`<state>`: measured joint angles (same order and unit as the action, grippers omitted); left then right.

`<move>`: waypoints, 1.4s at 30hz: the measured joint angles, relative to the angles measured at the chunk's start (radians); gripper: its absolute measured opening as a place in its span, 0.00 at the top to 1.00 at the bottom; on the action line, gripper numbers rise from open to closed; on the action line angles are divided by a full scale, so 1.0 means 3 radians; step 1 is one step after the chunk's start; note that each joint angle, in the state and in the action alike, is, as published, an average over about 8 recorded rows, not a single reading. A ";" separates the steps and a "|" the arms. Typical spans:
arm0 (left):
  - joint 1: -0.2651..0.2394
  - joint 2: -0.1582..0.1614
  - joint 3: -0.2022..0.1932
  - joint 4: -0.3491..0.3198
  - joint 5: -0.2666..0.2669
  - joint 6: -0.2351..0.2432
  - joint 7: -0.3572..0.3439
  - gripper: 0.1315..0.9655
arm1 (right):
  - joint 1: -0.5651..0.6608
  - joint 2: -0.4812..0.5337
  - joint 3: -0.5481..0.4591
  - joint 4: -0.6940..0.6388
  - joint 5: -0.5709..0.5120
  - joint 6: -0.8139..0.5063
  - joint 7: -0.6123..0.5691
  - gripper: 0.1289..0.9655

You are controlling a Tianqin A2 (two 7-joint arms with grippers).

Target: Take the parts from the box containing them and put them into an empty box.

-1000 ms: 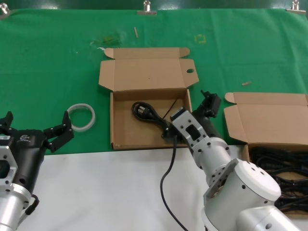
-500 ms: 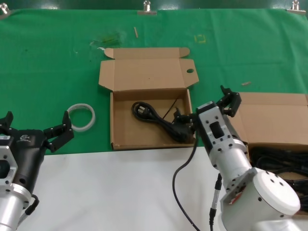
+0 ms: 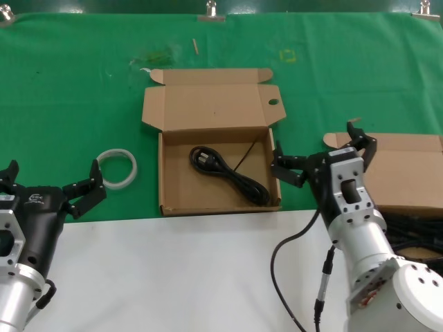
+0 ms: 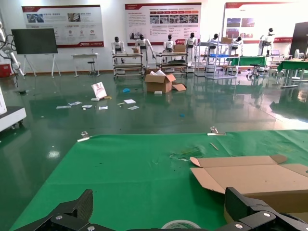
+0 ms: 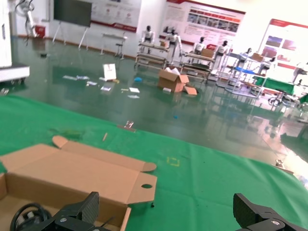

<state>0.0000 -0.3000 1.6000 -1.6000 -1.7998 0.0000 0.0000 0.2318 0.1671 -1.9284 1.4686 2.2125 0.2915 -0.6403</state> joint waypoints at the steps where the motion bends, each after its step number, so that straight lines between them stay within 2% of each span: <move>1: 0.0000 0.0000 0.0000 0.0000 0.0000 0.0000 0.0000 0.00 | -0.0024 0.0000 0.0034 0.0014 -0.0043 -0.0030 0.0067 0.00; 28: 0.0000 0.0000 0.0000 0.0000 -0.0001 0.0000 0.0000 0.00 | -0.0659 -0.0001 0.0934 0.0374 -0.1173 -0.0829 0.1821 0.00; 33: 0.0000 0.0000 0.0000 0.0000 -0.0001 0.0000 0.0000 0.00 | -0.0708 -0.0001 0.1004 0.0402 -0.1261 -0.0891 0.1957 0.00; 42: 0.0000 0.0000 0.0000 0.0000 -0.0001 0.0000 0.0000 0.00 | -0.0713 -0.0002 0.1010 0.0404 -0.1268 -0.0896 0.1969 0.00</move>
<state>0.0000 -0.3000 1.6000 -1.6000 -1.8000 0.0000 0.0000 0.0180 0.1665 -1.6255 1.5898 1.8320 0.0226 -0.0496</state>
